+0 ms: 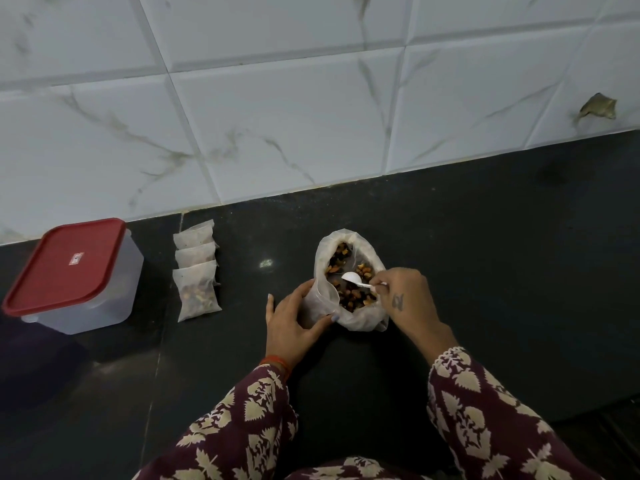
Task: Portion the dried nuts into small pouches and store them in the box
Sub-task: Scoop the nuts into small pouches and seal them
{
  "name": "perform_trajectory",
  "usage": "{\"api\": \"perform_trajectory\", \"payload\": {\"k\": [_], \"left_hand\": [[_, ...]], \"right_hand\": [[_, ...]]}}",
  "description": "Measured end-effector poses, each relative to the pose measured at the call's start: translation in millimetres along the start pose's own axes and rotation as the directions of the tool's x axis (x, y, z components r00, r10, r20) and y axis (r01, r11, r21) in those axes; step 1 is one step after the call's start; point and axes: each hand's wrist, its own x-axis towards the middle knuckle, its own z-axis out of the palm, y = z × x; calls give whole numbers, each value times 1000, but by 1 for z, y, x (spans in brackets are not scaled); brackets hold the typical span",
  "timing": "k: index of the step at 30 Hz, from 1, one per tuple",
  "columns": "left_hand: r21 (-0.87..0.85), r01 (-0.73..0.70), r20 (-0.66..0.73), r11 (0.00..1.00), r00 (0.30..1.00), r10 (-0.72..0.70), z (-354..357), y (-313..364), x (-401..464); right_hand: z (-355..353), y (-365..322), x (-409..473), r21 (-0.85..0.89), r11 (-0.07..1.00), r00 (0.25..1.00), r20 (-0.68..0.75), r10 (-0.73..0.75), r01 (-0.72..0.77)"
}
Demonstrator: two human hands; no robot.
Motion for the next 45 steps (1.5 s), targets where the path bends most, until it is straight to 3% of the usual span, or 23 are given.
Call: {"api": "perform_trajectory", "payload": {"k": [4, 9, 13, 23, 26, 31, 38, 45], "left_hand": [[-1, -4, 2, 1000, 1000, 4, -1, 0, 0], [12, -17, 1, 1000, 1000, 16, -2, 2, 0], [33, -32, 6, 999, 999, 32, -3, 4, -1], [58, -31, 37, 998, 999, 29, -3, 6, 0], [74, -28, 61, 997, 998, 23, -3, 8, 0], [73, -14, 81, 997, 997, 8, -4, 10, 1], [51, 1, 77, 999, 997, -4, -5, 10, 1], [16, 26, 87, 1000, 996, -27, -7, 11, 2]], "right_hand": [[-3, -2, 0, -36, 999, 990, 143, -12, 17], [-18, 1, -2, -52, 999, 1000, 14, 9, -8], [-11, -2, -7, -93, 995, 994, 103, 30, -20], [-12, -8, 5, 74, 980, 957, 237, 165, -187], [-13, -4, 10, 233, 909, 905, 338, 258, -346], [-2, 7, 11, 476, 653, 806, 411, 426, -588], [9, 8, 8, 578, 446, 724, 456, 517, -683], [8, 9, 4, 657, 317, 703, 480, 524, -684]]}}
